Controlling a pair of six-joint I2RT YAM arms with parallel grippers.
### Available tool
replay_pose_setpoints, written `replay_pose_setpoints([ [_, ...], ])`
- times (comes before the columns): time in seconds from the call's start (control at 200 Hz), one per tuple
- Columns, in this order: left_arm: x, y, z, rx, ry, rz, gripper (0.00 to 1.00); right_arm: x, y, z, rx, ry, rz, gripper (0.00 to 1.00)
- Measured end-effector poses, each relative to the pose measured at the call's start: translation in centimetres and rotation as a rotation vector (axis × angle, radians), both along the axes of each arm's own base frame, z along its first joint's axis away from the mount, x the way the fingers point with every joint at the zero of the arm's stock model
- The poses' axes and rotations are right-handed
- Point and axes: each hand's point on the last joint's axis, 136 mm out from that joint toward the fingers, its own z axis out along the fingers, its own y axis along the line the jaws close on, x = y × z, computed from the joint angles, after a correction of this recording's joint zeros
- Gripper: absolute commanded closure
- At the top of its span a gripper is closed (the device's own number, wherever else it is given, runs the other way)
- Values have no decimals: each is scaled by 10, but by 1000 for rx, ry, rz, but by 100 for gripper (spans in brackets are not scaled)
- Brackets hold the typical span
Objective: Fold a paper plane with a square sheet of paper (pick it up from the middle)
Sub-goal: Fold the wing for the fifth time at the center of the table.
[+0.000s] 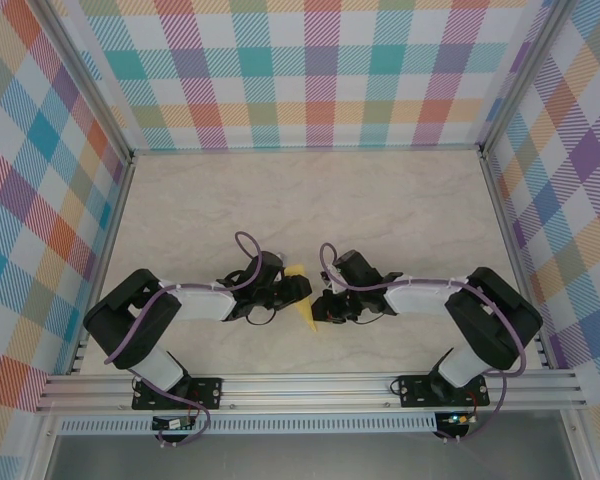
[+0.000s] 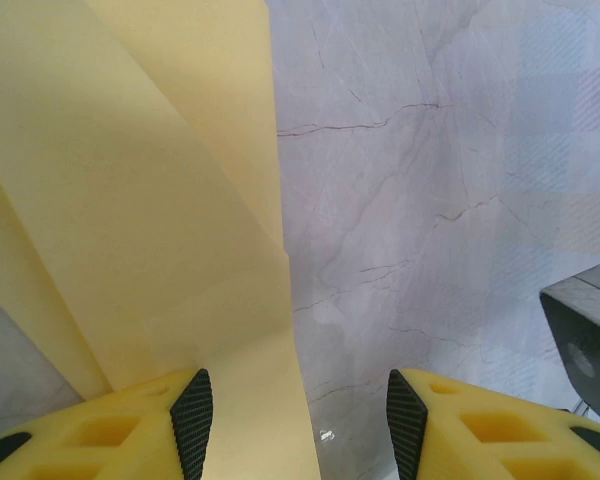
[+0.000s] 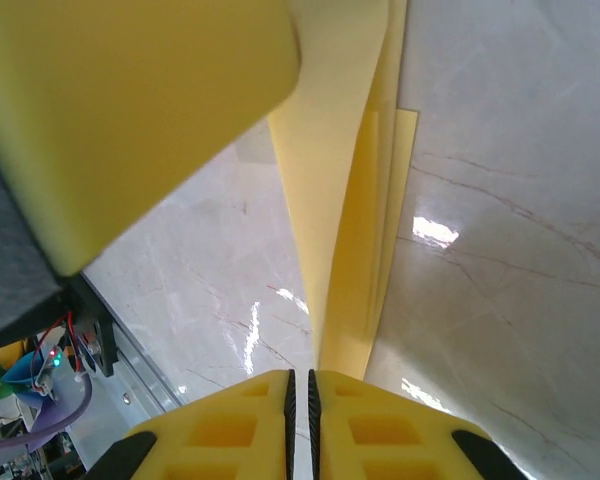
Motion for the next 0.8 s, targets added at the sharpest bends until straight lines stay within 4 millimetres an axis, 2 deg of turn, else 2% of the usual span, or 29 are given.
replay_pose_setpoints([
  [0.35,0,0,0,5,6,0,48,-7,-1,-13,-17,55,16,83],
  [0.8,0,0,-1,8,9,0,48,-7,0,-13,-16,61,12,77],
])
